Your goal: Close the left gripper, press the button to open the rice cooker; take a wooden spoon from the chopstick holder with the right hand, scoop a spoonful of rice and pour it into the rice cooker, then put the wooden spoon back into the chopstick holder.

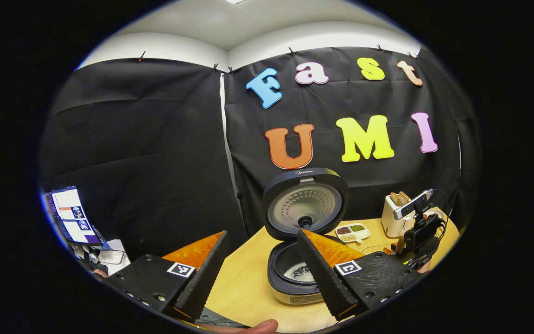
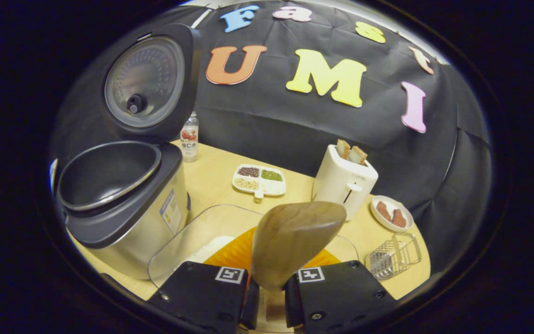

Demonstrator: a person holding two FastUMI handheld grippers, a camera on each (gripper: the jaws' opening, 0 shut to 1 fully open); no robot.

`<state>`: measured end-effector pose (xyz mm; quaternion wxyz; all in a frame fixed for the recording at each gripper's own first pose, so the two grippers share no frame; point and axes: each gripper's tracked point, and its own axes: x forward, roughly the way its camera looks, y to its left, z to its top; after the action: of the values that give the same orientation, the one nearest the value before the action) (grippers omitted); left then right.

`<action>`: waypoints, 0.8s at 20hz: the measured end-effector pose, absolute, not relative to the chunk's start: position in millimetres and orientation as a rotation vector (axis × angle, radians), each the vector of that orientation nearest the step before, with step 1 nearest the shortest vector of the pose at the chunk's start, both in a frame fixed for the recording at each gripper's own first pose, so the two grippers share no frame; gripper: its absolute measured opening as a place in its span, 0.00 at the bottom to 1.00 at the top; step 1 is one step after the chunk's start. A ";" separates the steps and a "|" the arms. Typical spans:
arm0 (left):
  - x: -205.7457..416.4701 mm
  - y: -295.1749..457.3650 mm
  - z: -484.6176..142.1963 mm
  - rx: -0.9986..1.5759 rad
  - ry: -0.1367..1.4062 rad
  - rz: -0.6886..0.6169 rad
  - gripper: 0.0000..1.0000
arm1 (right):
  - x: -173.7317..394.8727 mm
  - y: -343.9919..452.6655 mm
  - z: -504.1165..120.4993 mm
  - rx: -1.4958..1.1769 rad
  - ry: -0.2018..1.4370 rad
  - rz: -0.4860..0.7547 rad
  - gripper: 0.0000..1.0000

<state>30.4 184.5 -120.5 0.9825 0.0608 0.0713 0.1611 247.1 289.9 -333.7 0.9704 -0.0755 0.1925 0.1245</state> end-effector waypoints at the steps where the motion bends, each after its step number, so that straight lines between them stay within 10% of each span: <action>1: 30.6 185.5 -120.5 0.124 0.144 0.326 0.94 | 248.0 290.7 -333.3 -0.129 0.396 0.250 0.28; 16: 34.3 190.6 -116.2 0.133 0.146 0.329 0.94 | 253.5 295.3 -342.2 0.691 0.540 0.270 0.34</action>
<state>34.3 190.6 -116.2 0.9816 0.0660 0.0726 0.1637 253.5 295.3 -342.2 0.8965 0.3336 0.2608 0.1305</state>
